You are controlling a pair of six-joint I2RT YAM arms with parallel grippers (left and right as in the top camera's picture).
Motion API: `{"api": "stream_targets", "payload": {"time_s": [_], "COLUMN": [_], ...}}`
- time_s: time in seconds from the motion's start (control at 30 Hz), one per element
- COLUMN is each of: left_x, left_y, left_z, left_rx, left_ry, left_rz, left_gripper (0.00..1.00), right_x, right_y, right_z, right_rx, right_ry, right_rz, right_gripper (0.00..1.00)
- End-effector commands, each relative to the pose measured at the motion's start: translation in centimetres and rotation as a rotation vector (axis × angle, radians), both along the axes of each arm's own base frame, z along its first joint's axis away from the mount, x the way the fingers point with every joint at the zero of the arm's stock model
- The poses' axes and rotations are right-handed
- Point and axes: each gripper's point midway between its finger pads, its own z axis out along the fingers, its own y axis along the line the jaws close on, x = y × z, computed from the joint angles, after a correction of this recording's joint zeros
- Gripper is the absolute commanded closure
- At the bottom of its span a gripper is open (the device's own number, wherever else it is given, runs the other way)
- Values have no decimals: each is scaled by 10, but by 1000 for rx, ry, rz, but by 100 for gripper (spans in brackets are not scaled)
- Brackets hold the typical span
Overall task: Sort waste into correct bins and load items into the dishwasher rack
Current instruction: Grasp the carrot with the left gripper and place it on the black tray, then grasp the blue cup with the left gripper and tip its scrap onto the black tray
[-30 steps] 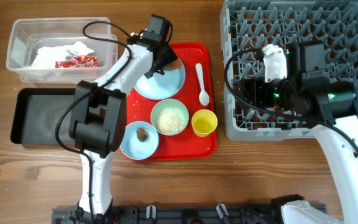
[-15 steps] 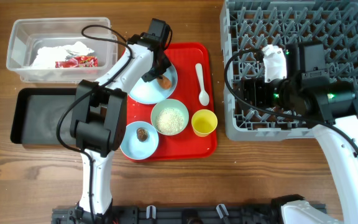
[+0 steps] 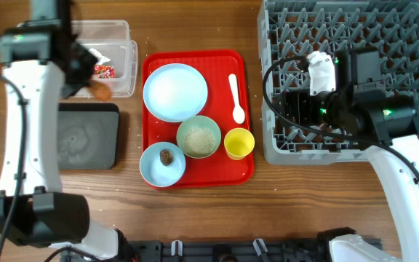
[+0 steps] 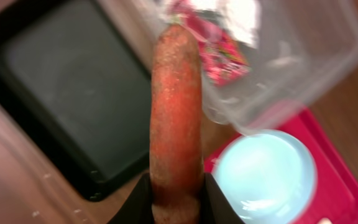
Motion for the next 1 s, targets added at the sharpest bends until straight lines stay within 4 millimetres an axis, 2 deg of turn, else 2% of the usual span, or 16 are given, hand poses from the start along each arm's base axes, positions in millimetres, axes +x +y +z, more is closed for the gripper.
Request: {"api": "stream_targets", "payload": {"time_s": [0.0, 0.07, 0.1, 0.13, 0.23, 0.3, 0.33, 0.4, 0.43, 0.5, 0.53, 0.6, 0.73, 0.8, 0.87, 0.97], "left_x": [-35, -64, -82, -88, -96, -95, -92, -89, -88, -84, -83, -69, -38, -22, -24, -37], "left_y": [61, 84, 95, 99, 96, 96, 98, 99, 100, 101, 101, 99, 82, 46, -5, -73], "left_z": [-28, -59, -85, -106, -159, -185, -197, -204, -204, -203, -202, -192, -131, -86, -56, -54], "left_rx": [2, -41, -64, -78, -94, -93, -90, -88, -87, -87, -85, -100, -155, -174, -129, -115], "left_ry": [110, 182, 227, 237, 219, 179, 142, 112, 106, 93, 90, 64, -88, -214, -255, -202], "left_rz": [230, 421, 532, 563, 645, 664, 663, 662, 661, 652, 636, 521, 275, 5, -257, -549], "left_gripper": [96, 96, 96, 96, 96, 96, 96, 94, 82, 46, 36, 29, 21, 20, 20, 20], "right_x": [2, 4, 5, 6, 6, 5, 5, 5, 4, 4, 4, 4, 4, 5, 4, 5], "right_y": [-3, -2, -2, -2, -2, -2, -2, -2, -2, -2, -2, -1, -1, -1, -1, -1], "right_z": [2, 3, 4, 4, 4, 4, 4, 4, 4, 3, 3, 4, 4, 4, 4, 4], "right_rx": [-11, -11, -9, -9, -9, -8, -8, -8, -8, -7, -7, -5, -4, -4, -4, -4], "right_ry": [-25, -37, -43, -45, -45, -39, -39, -38, -37, -35, -35, -35, -37, -39, -37, -39], "right_rz": [-2, 1, 1, 1, 0, -2, -2, -2, -2, -3, -3, 0, 0, 0, 0, 0], "right_gripper": [10, 10, 10, 10, 10, 10, 10, 10, 10, 10, 10, 10, 10, 10, 10, 10]}}
